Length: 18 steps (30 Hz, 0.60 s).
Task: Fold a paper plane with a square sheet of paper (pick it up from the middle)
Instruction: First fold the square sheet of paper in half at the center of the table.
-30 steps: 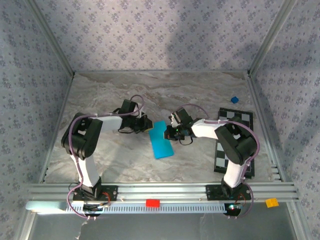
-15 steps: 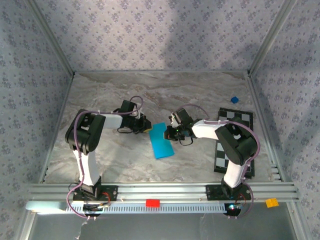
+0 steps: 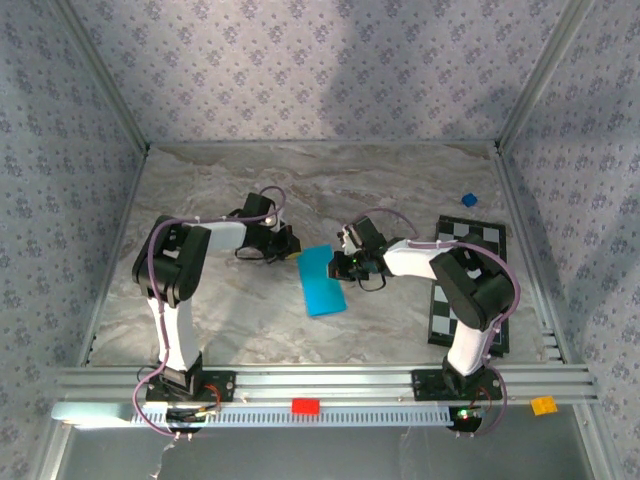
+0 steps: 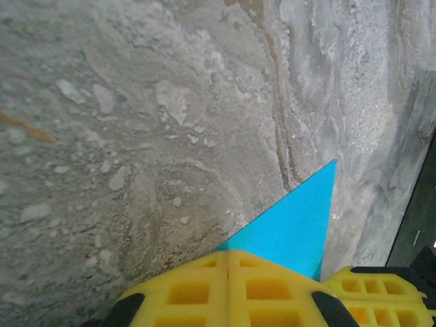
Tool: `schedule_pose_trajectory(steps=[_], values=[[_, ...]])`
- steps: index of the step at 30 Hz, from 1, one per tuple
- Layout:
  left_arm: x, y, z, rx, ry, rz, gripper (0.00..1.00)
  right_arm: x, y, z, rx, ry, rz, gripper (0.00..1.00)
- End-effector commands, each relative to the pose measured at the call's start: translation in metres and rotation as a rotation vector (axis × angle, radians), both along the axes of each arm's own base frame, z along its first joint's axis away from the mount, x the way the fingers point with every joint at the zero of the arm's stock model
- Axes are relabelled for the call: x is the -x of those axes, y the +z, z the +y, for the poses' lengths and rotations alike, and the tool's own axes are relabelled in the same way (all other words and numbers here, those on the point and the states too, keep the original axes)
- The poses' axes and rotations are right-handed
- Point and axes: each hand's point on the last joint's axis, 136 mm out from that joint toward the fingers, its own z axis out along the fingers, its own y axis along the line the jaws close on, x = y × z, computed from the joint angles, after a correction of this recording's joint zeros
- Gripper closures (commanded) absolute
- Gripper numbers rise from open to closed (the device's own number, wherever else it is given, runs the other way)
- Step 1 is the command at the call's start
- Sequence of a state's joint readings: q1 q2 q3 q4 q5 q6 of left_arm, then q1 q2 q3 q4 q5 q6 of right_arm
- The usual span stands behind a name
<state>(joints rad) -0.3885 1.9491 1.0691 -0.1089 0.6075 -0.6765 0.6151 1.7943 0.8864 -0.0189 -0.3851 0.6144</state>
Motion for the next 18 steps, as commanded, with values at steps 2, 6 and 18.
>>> schedule_pose_trajectory(steps=[2, 6, 18], values=[[-0.013, -0.025, 0.035, -0.172, 0.118, 0.03, 0.98, 0.054, -0.07, -0.063, 0.295, -0.05, 0.229, 1.0], [-0.019, -0.022, 0.039, -0.202, 0.141, 0.044, 0.98, 0.053, -0.068, -0.062, 0.291, -0.05, 0.221, 1.0], [-0.017, 0.052, 0.018, -0.117, 0.088, -0.102, 0.94, 0.049, -0.065, -0.057, 0.269, -0.049, 0.205, 1.0]])
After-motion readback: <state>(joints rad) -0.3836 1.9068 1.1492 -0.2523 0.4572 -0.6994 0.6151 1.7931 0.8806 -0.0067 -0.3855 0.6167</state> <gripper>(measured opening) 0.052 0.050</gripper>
